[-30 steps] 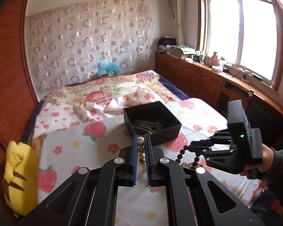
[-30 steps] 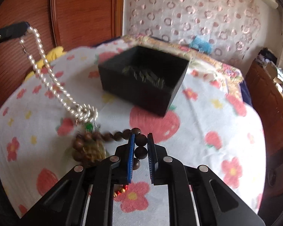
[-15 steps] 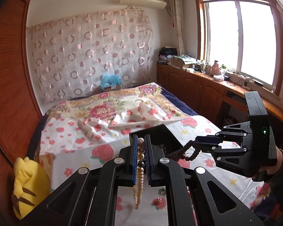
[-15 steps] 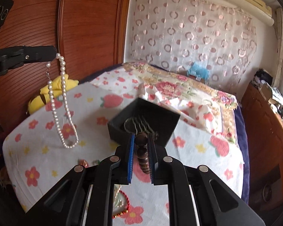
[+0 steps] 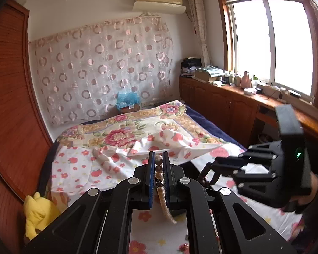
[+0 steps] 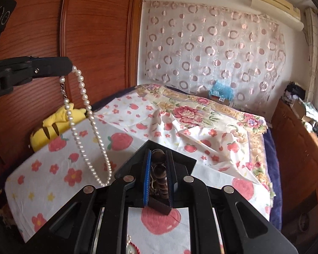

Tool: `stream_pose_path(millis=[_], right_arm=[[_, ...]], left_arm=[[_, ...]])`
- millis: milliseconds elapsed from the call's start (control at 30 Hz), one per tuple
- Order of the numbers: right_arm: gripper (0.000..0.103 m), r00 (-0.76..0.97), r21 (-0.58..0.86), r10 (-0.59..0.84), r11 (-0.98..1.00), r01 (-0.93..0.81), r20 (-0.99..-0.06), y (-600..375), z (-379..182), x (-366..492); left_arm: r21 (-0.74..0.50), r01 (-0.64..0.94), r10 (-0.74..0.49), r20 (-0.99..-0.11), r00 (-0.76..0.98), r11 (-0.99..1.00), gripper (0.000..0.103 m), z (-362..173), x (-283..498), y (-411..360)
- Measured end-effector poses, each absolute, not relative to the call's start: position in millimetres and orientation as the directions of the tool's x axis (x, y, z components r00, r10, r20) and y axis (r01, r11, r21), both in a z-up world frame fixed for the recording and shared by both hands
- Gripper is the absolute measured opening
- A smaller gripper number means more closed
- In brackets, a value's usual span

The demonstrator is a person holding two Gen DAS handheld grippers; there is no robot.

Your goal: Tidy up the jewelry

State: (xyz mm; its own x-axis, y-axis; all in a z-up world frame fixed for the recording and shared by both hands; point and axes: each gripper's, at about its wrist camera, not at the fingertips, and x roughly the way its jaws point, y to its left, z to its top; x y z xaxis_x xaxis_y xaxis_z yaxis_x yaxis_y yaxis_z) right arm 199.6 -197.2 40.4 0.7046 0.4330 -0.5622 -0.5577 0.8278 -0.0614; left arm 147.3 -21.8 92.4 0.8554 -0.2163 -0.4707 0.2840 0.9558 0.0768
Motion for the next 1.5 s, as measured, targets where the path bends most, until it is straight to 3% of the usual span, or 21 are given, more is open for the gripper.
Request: stream_pose_path(millis=[633,1500], right_arm=[[0.016,0.62,0.07,0.445,0.844,-0.533,-0.646,-200,-23,247],[0.017,0.632,0.052,0.441,0.843,-0.536,-0.637,-238,-31,207]], left_arm=[[0.111,0.28,-0.2,-0.464,0.863,0.954,0.007,117,182,-50],[0.1,0.315,-0.193,-0.609,0.769,0.944,0.007,16,229,-74]])
